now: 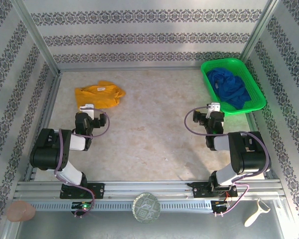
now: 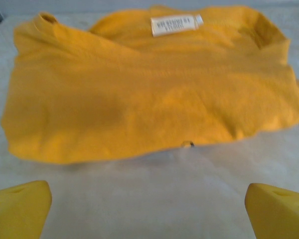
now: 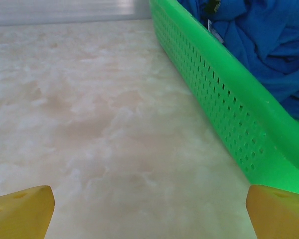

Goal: Fold the inside-out t-shirt

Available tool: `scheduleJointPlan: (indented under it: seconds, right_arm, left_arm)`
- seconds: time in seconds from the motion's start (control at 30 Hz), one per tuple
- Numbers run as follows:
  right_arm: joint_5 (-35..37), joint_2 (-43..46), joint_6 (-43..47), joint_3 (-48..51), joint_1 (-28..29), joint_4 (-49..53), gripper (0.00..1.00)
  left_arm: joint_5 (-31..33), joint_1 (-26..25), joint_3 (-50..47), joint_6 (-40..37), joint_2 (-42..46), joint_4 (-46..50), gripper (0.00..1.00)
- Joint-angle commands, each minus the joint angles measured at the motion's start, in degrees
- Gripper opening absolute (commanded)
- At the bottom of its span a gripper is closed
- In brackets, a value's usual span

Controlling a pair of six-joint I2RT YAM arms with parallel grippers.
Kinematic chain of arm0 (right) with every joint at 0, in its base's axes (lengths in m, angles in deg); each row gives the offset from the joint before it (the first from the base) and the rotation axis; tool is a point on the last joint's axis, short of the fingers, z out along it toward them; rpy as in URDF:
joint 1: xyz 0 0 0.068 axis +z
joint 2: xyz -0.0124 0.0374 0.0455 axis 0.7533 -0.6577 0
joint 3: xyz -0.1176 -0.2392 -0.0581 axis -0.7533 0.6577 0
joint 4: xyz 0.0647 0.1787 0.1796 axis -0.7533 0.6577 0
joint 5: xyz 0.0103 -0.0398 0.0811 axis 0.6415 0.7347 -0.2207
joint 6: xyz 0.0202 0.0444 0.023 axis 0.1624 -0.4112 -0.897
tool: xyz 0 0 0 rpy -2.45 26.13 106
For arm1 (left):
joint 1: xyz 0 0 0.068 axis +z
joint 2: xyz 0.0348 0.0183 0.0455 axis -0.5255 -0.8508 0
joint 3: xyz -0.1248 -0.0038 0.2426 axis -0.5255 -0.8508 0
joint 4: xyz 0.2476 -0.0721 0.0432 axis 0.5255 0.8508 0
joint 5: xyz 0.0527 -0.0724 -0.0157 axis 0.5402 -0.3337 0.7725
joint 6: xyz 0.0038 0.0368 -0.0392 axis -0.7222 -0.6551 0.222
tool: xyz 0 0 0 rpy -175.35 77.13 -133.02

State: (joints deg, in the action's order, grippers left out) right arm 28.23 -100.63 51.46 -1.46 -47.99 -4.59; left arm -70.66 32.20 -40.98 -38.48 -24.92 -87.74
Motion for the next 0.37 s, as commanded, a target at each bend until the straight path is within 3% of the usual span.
scheduleJointPlan:
  seconds: [0.0, 0.33]
  right_arm:
    - [-1.24, 0.26, 1.64, -0.9, 0.39, -4.45, 0.98]
    - [-3.53, 0.33, 1.88, -1.29, -0.1, -3.48, 0.98]
  left_arm:
    - [-1.97, 0.46, 0.67, 0.22, 0.25, -1.61, 0.99]
    - [-1.89, 0.48, 0.76, 0.17, 0.18, -1.47, 0.99]
